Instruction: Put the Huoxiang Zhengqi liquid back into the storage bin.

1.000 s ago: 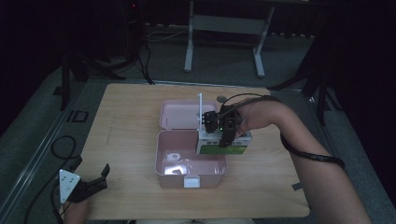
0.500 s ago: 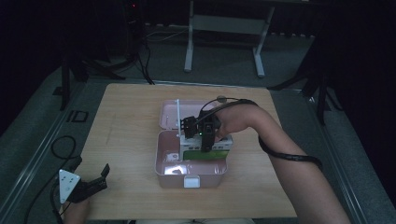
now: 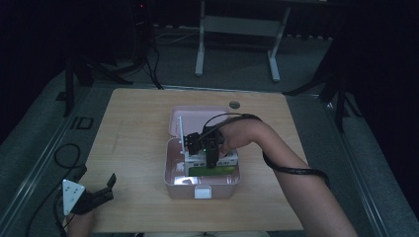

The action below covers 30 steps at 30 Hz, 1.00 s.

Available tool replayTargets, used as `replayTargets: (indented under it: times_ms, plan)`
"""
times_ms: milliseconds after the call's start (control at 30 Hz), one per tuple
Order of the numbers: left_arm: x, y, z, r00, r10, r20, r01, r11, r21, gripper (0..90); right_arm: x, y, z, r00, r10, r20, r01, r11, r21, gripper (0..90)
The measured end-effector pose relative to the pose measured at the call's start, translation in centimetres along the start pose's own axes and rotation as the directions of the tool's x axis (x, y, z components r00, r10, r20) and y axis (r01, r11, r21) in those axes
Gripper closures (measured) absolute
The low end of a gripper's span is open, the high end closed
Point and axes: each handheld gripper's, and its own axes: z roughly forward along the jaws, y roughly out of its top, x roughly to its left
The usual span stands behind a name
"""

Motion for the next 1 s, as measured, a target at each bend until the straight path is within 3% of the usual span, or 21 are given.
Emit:
replayTargets:
  times_ms: [667,1000]
  plan:
    - [0.0,0.0,0.0,1.0000,0.000,0.002,0.000,1.0000,0.001,1.1,-0.8,0.4,6.6,0.9977,0.003,-0.067,-0.002,1.000,0.024,62.0]
    - [0.0,0.0,0.0,1.0000,0.003,0.002,-0.003,1.0000,0.001,1.1,-0.9,0.5,9.3,0.9979,0.017,-0.062,-0.014,0.999,0.042,61.9]
